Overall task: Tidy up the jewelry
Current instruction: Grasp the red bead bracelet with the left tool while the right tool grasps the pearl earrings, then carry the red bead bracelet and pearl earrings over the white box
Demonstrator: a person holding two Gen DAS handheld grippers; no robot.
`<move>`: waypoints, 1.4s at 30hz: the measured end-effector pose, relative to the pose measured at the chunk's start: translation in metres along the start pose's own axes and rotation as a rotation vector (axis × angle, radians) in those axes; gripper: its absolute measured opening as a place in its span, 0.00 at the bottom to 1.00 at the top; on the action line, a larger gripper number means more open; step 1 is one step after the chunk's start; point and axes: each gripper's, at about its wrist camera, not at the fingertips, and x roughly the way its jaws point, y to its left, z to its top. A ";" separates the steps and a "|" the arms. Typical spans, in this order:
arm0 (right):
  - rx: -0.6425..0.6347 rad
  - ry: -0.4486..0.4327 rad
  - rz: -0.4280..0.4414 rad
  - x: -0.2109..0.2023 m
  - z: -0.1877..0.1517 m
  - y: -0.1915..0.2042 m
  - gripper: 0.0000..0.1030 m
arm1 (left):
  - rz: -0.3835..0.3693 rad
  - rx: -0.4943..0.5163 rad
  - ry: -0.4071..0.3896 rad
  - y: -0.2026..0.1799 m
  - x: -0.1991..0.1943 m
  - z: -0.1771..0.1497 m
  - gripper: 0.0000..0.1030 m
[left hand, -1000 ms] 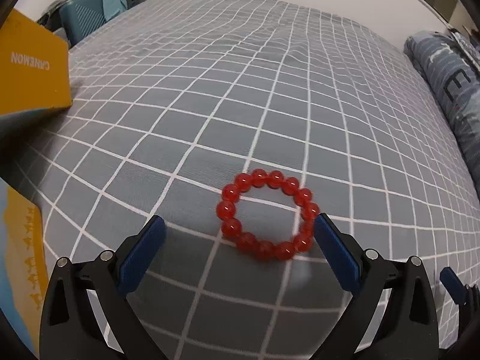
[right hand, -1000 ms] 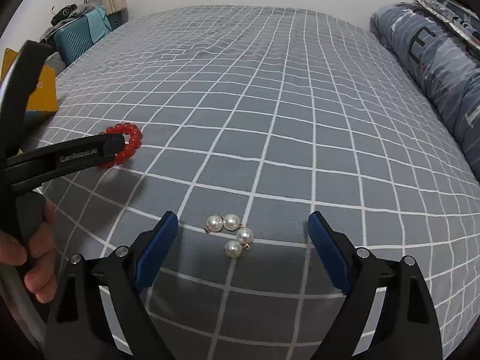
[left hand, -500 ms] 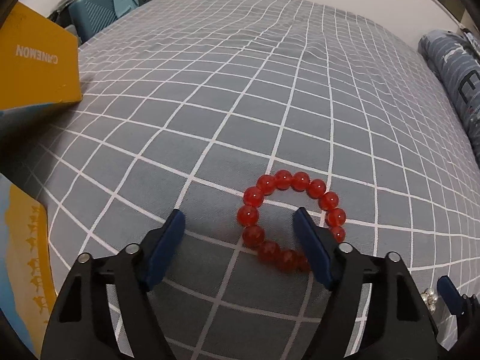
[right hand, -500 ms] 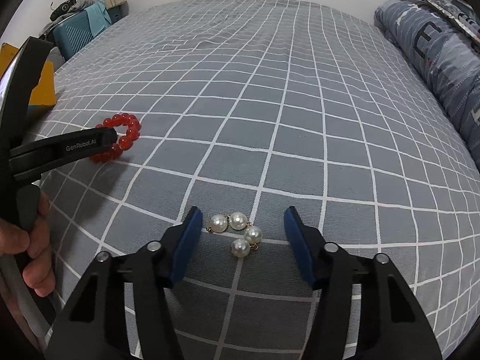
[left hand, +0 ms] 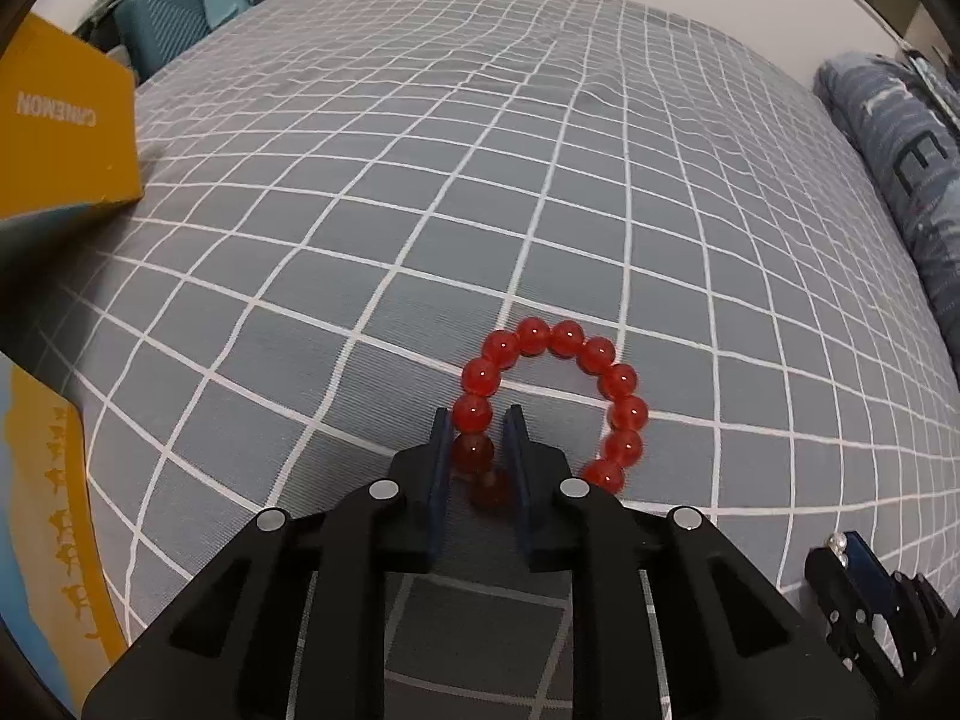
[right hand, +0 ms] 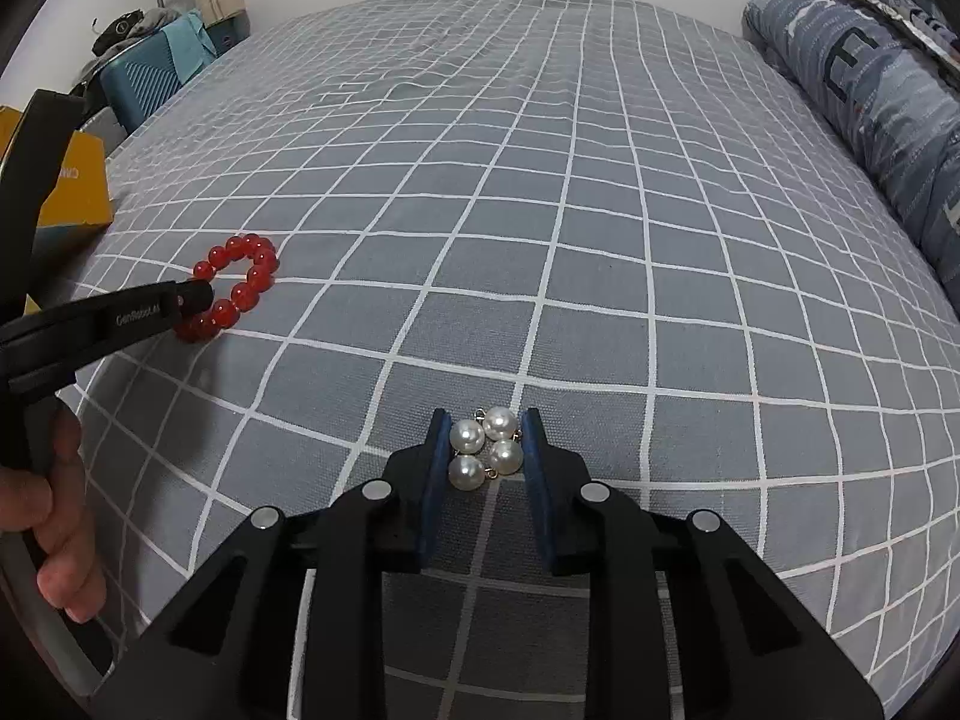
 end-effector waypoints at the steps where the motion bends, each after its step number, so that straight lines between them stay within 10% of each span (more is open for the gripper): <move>1: 0.001 -0.001 -0.001 0.000 0.000 0.000 0.22 | -0.005 0.002 -0.001 -0.001 -0.001 -0.001 0.13; 42: 0.008 -0.144 0.022 -0.147 -0.001 0.025 0.22 | -0.111 0.062 -0.130 0.009 -0.171 -0.032 0.13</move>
